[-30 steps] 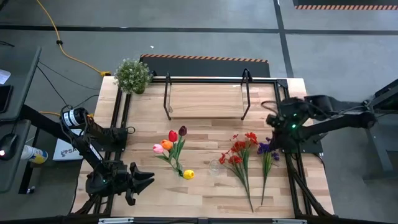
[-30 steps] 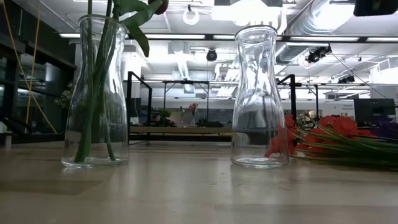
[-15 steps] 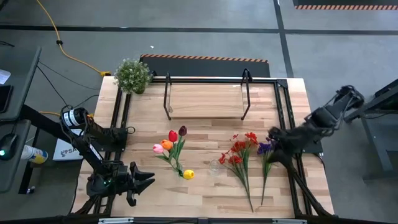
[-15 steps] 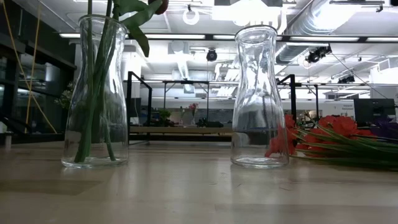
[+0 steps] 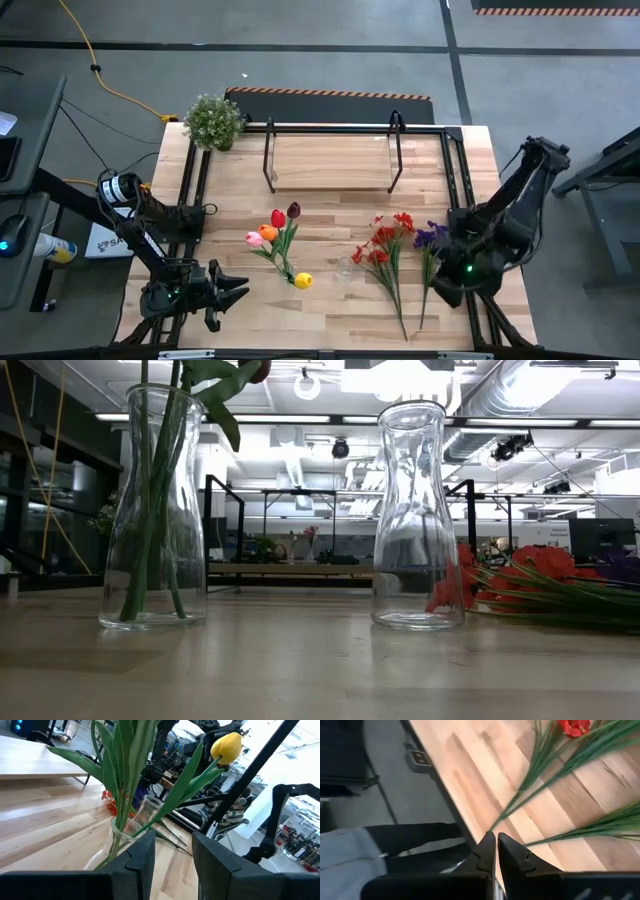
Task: Pick and place flowers into a vace then onto a shelf
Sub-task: Put the violet flower into the right transparent vase
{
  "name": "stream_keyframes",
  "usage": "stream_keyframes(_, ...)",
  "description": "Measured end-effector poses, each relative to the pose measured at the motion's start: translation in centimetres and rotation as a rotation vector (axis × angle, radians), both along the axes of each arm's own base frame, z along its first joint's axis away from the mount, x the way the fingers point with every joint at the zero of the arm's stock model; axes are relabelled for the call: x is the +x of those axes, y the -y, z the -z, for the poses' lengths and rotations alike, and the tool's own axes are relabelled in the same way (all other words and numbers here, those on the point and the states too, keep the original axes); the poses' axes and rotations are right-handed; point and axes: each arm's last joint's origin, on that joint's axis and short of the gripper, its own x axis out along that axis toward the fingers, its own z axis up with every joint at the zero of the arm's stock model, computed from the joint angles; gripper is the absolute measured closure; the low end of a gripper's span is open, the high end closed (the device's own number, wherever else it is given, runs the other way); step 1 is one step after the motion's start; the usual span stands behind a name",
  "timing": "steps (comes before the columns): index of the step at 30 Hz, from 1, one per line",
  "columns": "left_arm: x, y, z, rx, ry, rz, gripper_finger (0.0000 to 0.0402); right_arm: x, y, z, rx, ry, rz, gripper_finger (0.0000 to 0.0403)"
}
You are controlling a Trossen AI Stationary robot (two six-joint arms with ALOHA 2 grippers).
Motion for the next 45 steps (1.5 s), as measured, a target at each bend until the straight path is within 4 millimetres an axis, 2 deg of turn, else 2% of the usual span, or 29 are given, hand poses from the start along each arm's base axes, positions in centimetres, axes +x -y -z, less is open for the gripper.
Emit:
stream_keyframes(9, 0.0, 0.0, 0.0, -0.003, 0.001, 0.002, 0.0238, 1.3, -1.7, 2.8, -0.135, -0.114, -0.002, 0.0391)
stream_keyframes(16, 0.0, 0.0, 0.0, -0.002, 0.002, 0.014, 0.0238, 1.0, -1.6, 4.3, -0.221, -0.277, -0.010, 0.0391)
stream_keyframes(24, 0.0, 0.0, 0.0, -0.001, 0.002, 0.013, 0.0238, 1.0, -1.1, 4.6, -0.197, -0.409, -0.021, 0.0391)
stream_keyframes(32, 0.0, 0.0, 0.0, 0.000, 0.001, 0.013, 0.0238, 0.9, -0.2, 4.7, -0.207, -0.502, 0.102, 0.0386)
stream_keyframes(36, 0.0, 0.0, 0.0, 0.000, 0.001, 0.013, 0.0238, 1.0, -0.2, 4.7, -0.202, -0.501, 0.101, 0.0357)
stream_keyframes(45, 0.0, 0.0, 0.0, 0.000, 0.001, 0.013, 0.0238, 0.9, -0.2, 4.7, -0.190, -0.515, 0.152, 0.0244)
